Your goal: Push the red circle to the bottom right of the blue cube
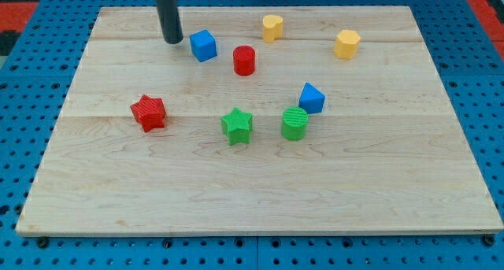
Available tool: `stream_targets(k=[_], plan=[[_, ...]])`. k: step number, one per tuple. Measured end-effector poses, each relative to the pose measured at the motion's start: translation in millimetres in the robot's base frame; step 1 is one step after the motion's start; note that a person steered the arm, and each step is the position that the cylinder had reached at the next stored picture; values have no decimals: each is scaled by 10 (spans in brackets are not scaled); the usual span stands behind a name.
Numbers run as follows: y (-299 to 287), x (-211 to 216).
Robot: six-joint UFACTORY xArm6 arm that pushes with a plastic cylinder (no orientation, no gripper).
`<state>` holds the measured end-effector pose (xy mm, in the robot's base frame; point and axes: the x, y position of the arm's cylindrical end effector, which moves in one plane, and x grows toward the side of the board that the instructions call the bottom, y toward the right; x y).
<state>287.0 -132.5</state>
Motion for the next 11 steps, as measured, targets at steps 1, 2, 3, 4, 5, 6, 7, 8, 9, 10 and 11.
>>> stream_targets(k=[1,2,3,4,5,6,7,8,9,10,11], plan=[[319,2],[263,-8],[327,109],[517,108],[841,131],[875,439],[1247,528],[756,784],[1057,1031],[422,812],[-74,293]])
